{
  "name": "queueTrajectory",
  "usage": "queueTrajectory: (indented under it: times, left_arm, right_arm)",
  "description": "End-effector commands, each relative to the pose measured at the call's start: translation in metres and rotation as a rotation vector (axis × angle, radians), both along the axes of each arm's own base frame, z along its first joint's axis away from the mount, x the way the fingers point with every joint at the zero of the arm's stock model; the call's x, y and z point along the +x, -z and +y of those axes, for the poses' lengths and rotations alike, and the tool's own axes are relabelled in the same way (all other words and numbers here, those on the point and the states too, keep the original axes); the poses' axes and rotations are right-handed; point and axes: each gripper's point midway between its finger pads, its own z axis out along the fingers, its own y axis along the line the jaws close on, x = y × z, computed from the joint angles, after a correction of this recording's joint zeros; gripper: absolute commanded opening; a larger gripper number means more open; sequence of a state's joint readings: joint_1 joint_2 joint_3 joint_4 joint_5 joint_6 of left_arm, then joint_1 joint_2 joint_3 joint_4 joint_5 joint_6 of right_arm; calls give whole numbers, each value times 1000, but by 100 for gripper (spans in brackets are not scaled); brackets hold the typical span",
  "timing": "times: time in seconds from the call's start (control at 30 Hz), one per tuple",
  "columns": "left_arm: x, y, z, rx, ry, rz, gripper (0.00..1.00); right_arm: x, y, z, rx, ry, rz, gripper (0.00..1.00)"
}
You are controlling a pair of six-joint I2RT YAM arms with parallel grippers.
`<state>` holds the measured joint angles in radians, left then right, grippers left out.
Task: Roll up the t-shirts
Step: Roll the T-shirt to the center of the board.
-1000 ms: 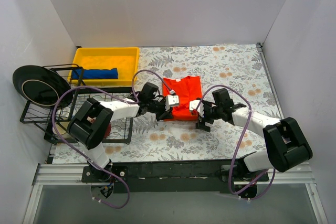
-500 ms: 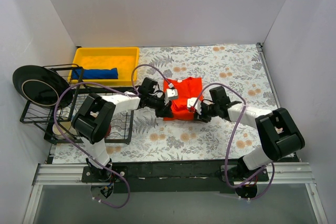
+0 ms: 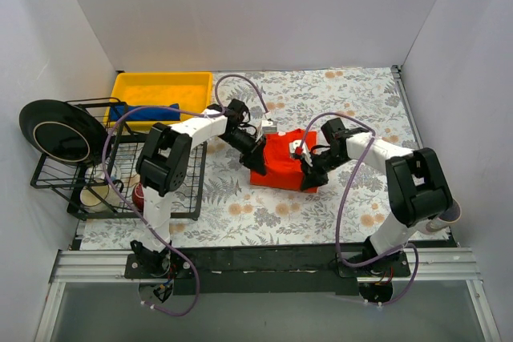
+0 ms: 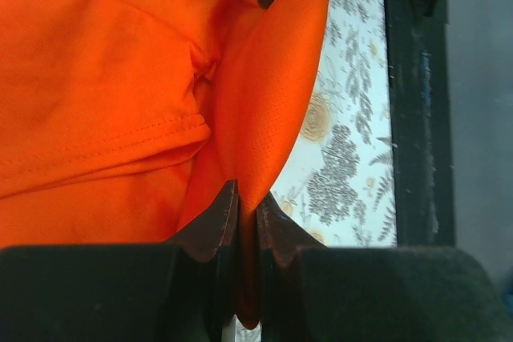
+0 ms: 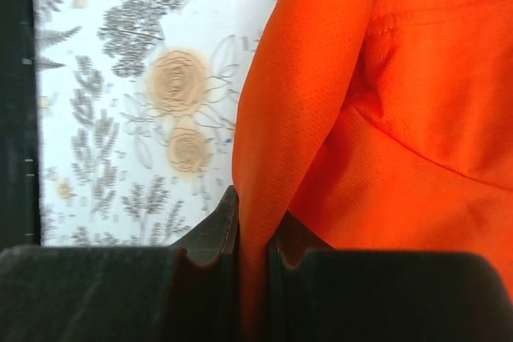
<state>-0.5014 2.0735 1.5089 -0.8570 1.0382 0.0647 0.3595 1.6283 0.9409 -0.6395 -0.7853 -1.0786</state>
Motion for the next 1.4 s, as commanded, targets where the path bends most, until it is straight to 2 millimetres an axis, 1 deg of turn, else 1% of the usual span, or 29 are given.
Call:
queueTrajectory:
  times: [0.0, 0.07, 0.1, 0.17, 0.2, 0.23, 0.3, 0.33, 0.4, 0.43, 0.5, 0.53, 0.6, 0.7, 0.77, 0.83, 0.87, 0.9, 1.0, 1.07, 1.1, 1.13, 1.17, 1.2, 1.23, 1.27, 1.3, 1.33, 1.37]
  left_arm:
    - [-22, -10, 24, 40, 35, 154, 0]
    - [-19, -8, 26, 47, 32, 167, 0]
    - [-17, -2, 27, 51, 38, 177, 0]
    - [-17, 1, 30, 65, 40, 206, 0]
    - [-11, 0, 28, 56, 39, 195, 0]
    - [-9, 5, 29, 58, 36, 209, 0]
    - [-1, 7, 30, 61, 29, 204, 0]
    - [1, 13, 31, 63, 35, 207, 0]
    - [3, 17, 34, 79, 32, 231, 0]
    - [8, 17, 34, 76, 34, 218, 0]
    - [12, 26, 37, 94, 27, 232, 0]
    - [16, 28, 38, 101, 21, 224, 0]
    - [23, 38, 42, 122, 5, 220, 2]
    - [32, 48, 47, 143, -13, 220, 9]
    - [41, 51, 51, 163, -39, 208, 17]
    - [52, 47, 54, 178, -64, 165, 22]
    - [62, 46, 56, 170, -87, 127, 27]
    - [68, 32, 57, 168, -122, 105, 29]
    - [82, 22, 64, 189, -181, 39, 36]
    - [87, 0, 63, 171, -202, -18, 39]
    - [86, -7, 62, 156, -204, -27, 41]
    - [84, -28, 60, 122, -195, -86, 42]
    - [83, -37, 52, 94, -178, -140, 43]
    - [70, -31, 52, 99, -160, -140, 45]
    - [64, -38, 47, 80, -132, -200, 47]
    - [56, -54, 33, 37, -88, -303, 49]
    - [50, -57, 28, 33, -69, -360, 51]
    - [24, -40, 21, 46, -20, -357, 52]
    - [26, -58, 12, -12, -9, -484, 52]
  right_arm:
    - [-53, -2, -18, -32, -44, 316, 6]
    - [-49, 1, -20, -31, -42, 337, 6]
    - [-49, 2, -21, -39, -44, 382, 6]
    - [-45, 2, -21, -38, -42, 418, 6]
    - [-39, 3, -19, -27, -37, 440, 6]
    - [-38, 2, -20, -24, -24, 468, 6]
    - [-35, 7, -19, -20, -23, 504, 6]
    - [-32, 6, -19, -23, -24, 512, 6]
    - [-30, 11, -18, -26, -26, 550, 6]
    - [-25, 9, -17, -21, -31, 553, 6]
    - [-25, 15, -16, -25, -33, 604, 6]
    - [-19, 15, -14, -19, -41, 595, 6]
    - [-18, 22, -14, -32, -32, 637, 6]
    - [-15, 32, -15, -49, -33, 654, 6]
    - [-12, 38, -15, -58, -23, 678, 6]
    - [-10, 43, -15, -65, -14, 694, 6]
    - [-8, 46, -14, -73, -4, 710, 6]
    - [-6, 47, -13, -75, 1, 716, 6]
    - [0, 53, -11, -84, 20, 740, 6]
    - [2, 60, -12, -107, 28, 757, 5]
    - [7, 62, -11, -122, 42, 762, 5]
    - [8, 64, -12, -133, 46, 770, 5]
    - [8, 68, -14, -149, 49, 780, 5]
    - [9, 69, -14, -154, 50, 782, 5]
    - [12, 70, -13, -154, 53, 773, 5]
    - [12, 72, -13, -160, 56, 776, 5]
    - [13, 73, -13, -162, 60, 777, 5]
    - [14, 75, -13, -170, 71, 781, 5]
    - [15, 78, -14, -176, 74, 777, 5]
